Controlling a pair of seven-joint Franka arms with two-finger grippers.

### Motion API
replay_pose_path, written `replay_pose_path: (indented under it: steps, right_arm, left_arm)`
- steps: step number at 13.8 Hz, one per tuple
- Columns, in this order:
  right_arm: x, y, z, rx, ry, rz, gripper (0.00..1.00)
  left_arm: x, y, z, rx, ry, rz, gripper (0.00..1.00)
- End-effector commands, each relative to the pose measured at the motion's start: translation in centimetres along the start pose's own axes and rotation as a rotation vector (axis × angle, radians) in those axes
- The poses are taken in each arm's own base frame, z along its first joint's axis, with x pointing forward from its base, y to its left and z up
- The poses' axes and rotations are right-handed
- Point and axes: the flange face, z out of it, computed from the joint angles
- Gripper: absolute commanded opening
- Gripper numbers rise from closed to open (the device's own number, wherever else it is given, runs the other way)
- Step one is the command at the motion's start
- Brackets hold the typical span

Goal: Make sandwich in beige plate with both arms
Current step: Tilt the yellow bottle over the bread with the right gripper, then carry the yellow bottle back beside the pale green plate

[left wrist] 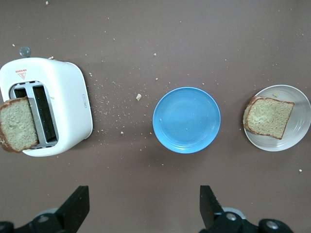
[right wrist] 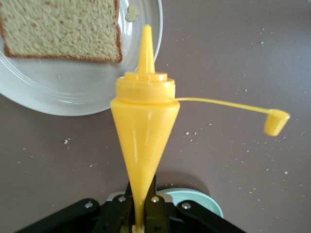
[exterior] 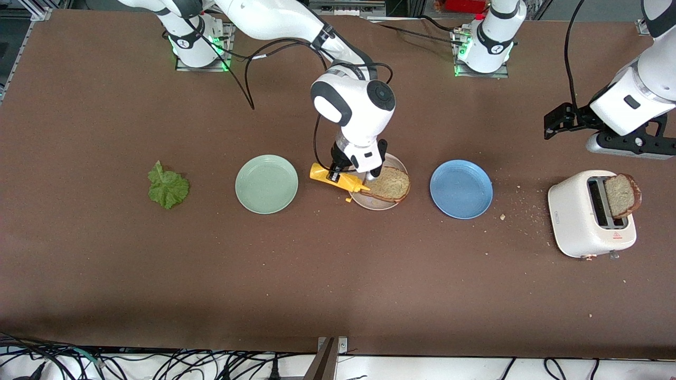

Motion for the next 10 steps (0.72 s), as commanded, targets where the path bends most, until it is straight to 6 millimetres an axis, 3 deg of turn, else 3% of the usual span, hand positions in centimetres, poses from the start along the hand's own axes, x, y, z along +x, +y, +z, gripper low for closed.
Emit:
replay_pose_path:
  steps: [1, 5, 6, 10]
  right_arm:
    - [-2.4, 2.9, -3.0, 0.132, 0.034, 0.071, 0.0]
    - [-5.1, 8.2, -2.5, 0.409, 0.137, 0.22, 0.0]
    - [-5.9, 9.4, -3.4, 0.456, 0.178, 0.236, 0.0]
    - [-10.5, 16.4, -3.2, 0.699, 0.361, 0.315, 0.0]
  left_arm:
    - [0.3, -0.2, -0.5, -0.028, 0.012, -0.006, 1.0]
    - [0.3, -0.2, -0.5, -0.028, 0.012, -0.007, 1.0]
    - [0.4, -0.1, -0.4, -0.028, 0.011, -0.006, 1.0]
    - [0.4, -0.1, -0.4, -0.028, 0.011, -0.006, 1.0]
